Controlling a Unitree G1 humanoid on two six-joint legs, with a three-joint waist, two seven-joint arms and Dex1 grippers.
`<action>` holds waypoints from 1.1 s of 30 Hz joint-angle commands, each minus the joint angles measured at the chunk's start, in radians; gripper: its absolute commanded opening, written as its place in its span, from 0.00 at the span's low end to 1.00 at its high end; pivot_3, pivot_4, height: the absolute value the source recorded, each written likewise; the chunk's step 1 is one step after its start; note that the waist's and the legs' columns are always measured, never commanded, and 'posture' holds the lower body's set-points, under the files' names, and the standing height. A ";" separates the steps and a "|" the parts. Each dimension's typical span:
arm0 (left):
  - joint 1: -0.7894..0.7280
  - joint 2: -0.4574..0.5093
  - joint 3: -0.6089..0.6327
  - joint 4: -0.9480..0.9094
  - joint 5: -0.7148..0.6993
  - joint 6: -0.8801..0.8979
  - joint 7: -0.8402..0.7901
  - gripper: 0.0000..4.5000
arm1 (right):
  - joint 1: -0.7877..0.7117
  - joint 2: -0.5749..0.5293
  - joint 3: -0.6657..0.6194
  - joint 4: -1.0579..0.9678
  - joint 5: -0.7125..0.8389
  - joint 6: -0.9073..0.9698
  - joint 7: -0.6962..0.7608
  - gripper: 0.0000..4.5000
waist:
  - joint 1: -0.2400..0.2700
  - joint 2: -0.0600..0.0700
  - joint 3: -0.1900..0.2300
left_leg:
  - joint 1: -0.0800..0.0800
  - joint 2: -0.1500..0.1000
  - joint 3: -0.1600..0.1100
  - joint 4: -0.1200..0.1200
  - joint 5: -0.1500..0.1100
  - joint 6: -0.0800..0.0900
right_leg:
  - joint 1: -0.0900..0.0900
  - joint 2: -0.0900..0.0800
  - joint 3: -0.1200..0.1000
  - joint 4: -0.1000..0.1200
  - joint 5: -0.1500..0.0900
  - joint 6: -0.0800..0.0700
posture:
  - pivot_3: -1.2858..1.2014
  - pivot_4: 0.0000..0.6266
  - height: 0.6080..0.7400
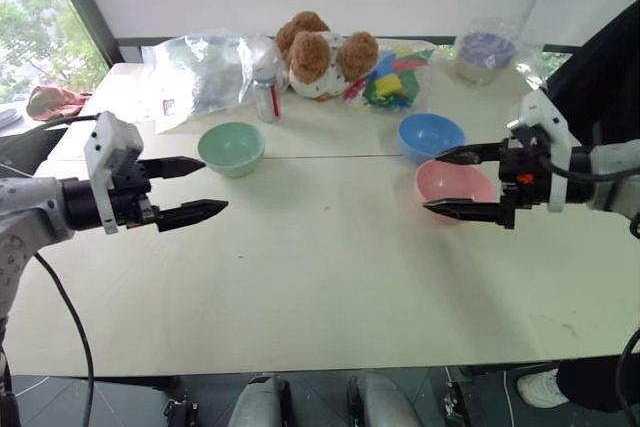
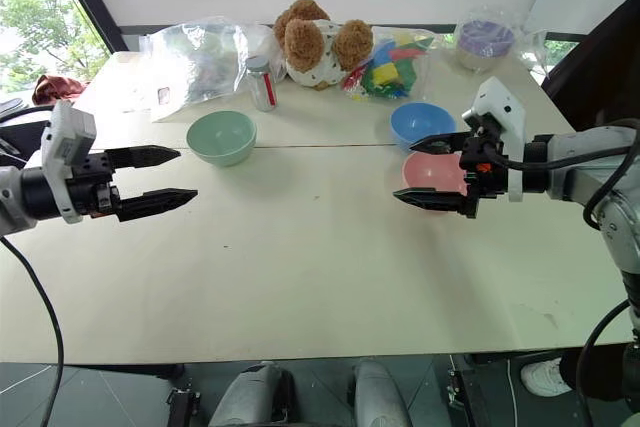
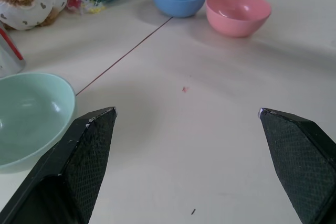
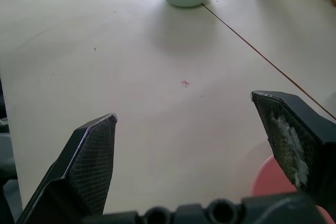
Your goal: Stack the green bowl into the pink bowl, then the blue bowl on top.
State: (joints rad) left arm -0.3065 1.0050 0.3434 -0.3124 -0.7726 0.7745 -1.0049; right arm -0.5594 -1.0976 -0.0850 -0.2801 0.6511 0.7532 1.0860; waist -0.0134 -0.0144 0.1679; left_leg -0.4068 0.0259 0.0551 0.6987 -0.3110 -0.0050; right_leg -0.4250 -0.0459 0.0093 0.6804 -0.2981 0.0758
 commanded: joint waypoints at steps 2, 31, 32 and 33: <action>0.002 0.011 0.041 -0.006 0.015 -0.040 0.002 1.00 | -0.023 0.004 -0.005 0.005 -0.021 -0.028 0.018 0.99 | 0.000 0.000 0.000 | 0.000 0.000 0.000 0.000 0.000 0.000 | 0.000 0.000 0.000 0.000 0.000 0.000 | 0.52 0.24 1.00; -0.030 -0.036 -0.014 0.014 0.041 -0.082 0.026 1.00 | -0.056 0.059 0.072 0.091 -0.163 0.051 -0.110 0.99 | -0.001 0.000 0.000 | 0.000 0.000 0.000 0.000 0.000 0.000 | 0.000 0.000 0.000 0.000 0.000 0.000 | 0.52 0.24 1.00; -0.033 -0.039 -0.019 0.016 0.046 -0.086 0.028 1.00 | -0.064 0.071 0.081 0.106 -0.170 0.063 -0.121 0.99 | 0.000 0.000 0.000 | 0.000 0.000 0.000 0.000 0.000 0.000 | 0.000 0.000 0.000 0.000 0.000 0.000 | 0.52 0.24 1.00; -0.037 -0.042 -0.024 0.018 0.051 -0.089 0.030 1.00 | -0.070 0.083 0.092 0.123 -0.179 0.072 -0.131 0.99 | 0.000 0.000 0.000 | 0.000 0.000 0.000 0.000 0.000 0.000 | 0.000 0.000 0.000 0.000 0.000 0.000 | 0.52 0.24 1.00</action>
State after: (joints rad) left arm -0.3236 0.9653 0.3228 -0.2890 -0.7293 0.7079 -0.9795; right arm -0.6017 -1.0227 0.0101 -0.1699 0.4889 0.8141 0.9748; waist -0.0138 -0.0144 0.1679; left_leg -0.4068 0.0258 0.0553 0.6987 -0.3110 -0.0050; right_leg -0.4251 -0.0462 0.0092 0.6805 -0.2981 0.0757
